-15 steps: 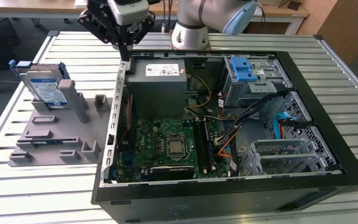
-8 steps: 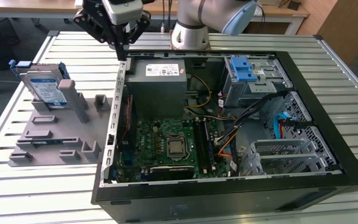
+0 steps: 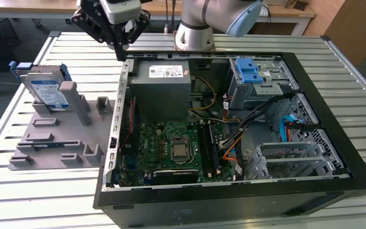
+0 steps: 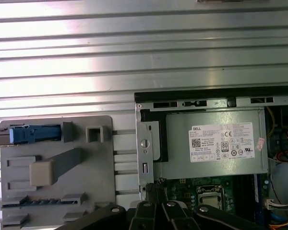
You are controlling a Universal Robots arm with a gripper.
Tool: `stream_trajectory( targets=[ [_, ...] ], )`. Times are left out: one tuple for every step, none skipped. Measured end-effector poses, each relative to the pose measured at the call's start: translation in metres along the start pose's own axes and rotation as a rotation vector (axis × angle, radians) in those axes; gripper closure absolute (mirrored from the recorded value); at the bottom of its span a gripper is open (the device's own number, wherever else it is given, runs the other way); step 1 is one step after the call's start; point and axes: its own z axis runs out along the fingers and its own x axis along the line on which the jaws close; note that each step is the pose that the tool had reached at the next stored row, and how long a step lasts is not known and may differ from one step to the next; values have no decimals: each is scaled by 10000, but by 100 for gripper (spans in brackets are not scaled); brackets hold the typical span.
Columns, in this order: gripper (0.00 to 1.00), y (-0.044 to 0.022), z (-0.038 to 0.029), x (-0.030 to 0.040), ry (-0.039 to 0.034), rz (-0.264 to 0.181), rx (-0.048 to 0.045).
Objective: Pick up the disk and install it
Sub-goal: 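Reach for the disk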
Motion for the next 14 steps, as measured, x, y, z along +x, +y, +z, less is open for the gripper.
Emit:
stream_trajectory(
  targets=[
    [89, 1, 0, 2, 0, 0, 0],
    [89, 1, 0, 2, 0, -1, 0],
    [89, 2, 0, 3, 0, 1, 0],
    [89, 2, 0, 10, 0, 0, 0],
    [89, 2, 0, 12, 0, 0, 0],
    [89, 1, 0, 14, 0, 0, 0],
    [89, 1, 0, 16, 0, 1, -1],
    [89, 1, 0, 19, 0, 1, 0],
    [89, 1, 0, 21, 0, 0, 0],
    [89, 1, 0, 23, 0, 0, -1],
    [89, 1, 0, 25, 0, 0, 0],
    [89, 0, 0, 27, 0, 0, 0],
    [89, 0, 0, 30, 0, 0, 0],
    [89, 0, 1, 32, -1, 0, -1]
  ],
)
